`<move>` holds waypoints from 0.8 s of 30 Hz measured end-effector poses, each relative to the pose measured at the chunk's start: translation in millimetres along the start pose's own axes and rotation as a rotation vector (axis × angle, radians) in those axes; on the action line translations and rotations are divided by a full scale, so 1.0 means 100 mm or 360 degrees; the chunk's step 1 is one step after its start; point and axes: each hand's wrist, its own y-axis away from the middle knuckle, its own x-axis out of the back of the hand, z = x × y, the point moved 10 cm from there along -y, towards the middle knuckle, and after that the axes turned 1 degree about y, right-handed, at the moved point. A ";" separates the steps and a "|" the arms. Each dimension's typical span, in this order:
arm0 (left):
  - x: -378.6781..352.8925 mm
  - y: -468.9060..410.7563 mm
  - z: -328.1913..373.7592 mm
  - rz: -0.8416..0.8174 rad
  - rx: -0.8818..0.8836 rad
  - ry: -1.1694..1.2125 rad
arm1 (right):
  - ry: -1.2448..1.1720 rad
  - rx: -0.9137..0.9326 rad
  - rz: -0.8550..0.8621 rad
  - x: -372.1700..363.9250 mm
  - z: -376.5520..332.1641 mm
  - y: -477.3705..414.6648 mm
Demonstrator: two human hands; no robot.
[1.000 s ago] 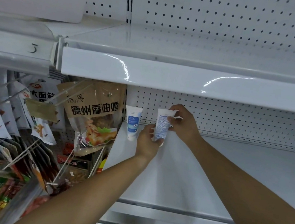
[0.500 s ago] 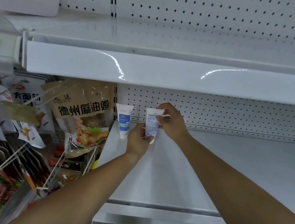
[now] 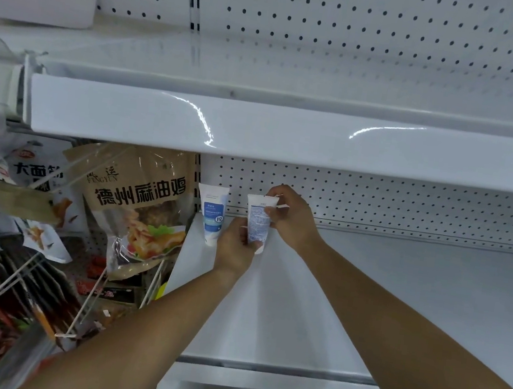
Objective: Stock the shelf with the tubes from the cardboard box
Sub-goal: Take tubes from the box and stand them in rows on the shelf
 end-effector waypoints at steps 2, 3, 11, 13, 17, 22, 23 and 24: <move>-0.01 -0.01 -0.01 -0.0005 0.0020 -0.0002 | 0.0031 0.0006 -0.0005 -0.01 0.01 -0.02; -0.01 -0.02 -0.01 -0.0013 0.0021 -0.0009 | 0.0048 0.0009 -0.0007 -0.01 0.01 -0.02; -0.01 -0.08 -0.03 -0.0026 0.0018 -0.0056 | 0.0057 0.0010 -0.0005 -0.03 0.03 -0.06; -0.03 -0.09 -0.04 -0.0031 0.0004 -0.0065 | 0.0061 -0.0009 -0.0008 -0.03 0.05 -0.06; -0.01 -0.09 -0.04 -0.0019 0.0015 -0.0050 | 0.0101 -0.0017 -0.0008 -0.02 0.08 -0.08; -0.01 -0.07 -0.04 -0.0043 0.0037 -0.0042 | 0.0106 -0.0039 -0.0017 -0.02 0.07 -0.05; -0.01 -0.07 -0.03 -0.0046 0.0040 -0.0046 | 0.0112 -0.0040 -0.0023 -0.02 0.07 -0.05; -0.01 -0.07 -0.04 -0.0049 0.0043 -0.0047 | 0.0117 -0.0045 -0.0032 -0.02 0.07 -0.05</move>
